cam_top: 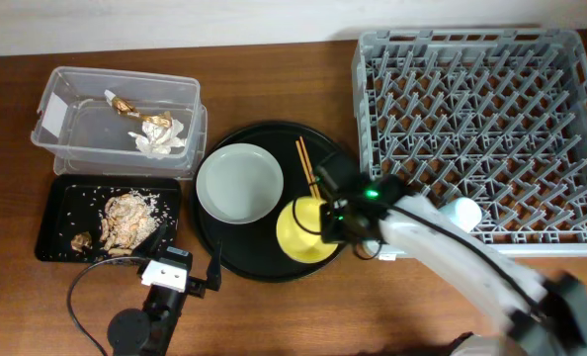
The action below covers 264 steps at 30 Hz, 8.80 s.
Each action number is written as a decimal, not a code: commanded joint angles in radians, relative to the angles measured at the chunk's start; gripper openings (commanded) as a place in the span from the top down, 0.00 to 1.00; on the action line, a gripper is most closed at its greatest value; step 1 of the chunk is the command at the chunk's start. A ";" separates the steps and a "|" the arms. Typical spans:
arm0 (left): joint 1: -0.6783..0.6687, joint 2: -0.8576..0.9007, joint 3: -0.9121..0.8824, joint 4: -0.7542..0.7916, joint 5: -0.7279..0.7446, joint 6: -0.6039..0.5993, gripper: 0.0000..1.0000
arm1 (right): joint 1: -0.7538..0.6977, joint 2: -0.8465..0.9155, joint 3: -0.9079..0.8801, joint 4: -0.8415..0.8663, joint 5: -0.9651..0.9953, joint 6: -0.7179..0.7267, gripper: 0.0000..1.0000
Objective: Sort waste into correct bins and load items into the dishwasher rack
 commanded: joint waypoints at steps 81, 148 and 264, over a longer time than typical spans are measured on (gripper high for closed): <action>0.003 -0.006 -0.002 -0.006 0.011 0.009 0.01 | -0.302 0.288 0.389 0.125 1.177 -0.431 0.59; 0.003 -0.006 -0.002 -0.006 0.011 0.009 0.01 | -0.330 0.317 0.412 -0.080 0.088 -0.388 0.59; 0.003 -0.006 -0.002 -0.006 0.011 0.009 0.01 | -0.547 -1.505 -1.113 0.819 -0.100 -0.588 0.01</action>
